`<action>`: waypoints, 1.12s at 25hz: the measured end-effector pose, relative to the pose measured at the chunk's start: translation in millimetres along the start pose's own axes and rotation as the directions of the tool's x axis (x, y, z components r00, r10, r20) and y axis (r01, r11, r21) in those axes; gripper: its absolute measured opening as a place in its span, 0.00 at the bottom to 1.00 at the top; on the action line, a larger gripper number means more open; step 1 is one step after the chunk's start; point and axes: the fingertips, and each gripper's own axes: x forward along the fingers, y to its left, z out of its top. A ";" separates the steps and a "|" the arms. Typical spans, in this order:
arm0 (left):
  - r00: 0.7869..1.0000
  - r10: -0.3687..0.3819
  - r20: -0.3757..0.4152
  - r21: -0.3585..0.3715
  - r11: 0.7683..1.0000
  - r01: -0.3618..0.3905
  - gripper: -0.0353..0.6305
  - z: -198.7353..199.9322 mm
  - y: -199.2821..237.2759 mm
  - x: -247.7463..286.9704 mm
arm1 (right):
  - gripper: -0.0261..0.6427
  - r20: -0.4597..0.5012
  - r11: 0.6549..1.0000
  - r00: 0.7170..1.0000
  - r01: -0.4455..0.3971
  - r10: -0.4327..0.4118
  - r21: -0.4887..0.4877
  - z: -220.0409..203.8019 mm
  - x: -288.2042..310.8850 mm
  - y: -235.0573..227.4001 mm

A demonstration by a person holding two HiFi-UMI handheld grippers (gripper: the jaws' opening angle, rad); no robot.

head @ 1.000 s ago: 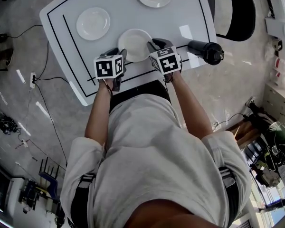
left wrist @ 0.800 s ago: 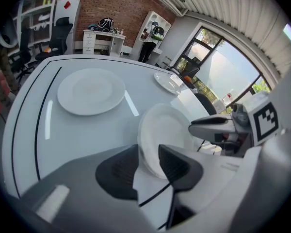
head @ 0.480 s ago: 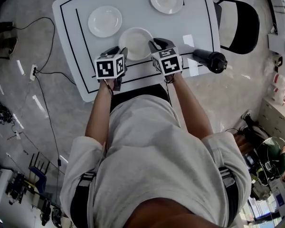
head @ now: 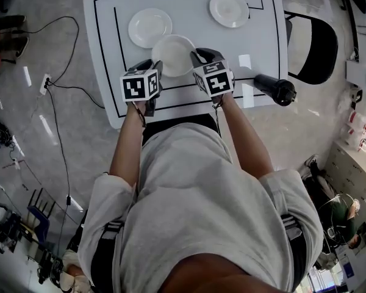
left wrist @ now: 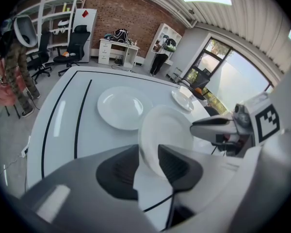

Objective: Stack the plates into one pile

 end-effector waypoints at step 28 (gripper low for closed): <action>0.999 0.044 0.004 -0.039 0.998 -0.044 0.21 39.5 66.3 0.2 | 0.12 -0.005 0.999 1.000 -0.021 0.021 -0.043 64.0 50.6 21.5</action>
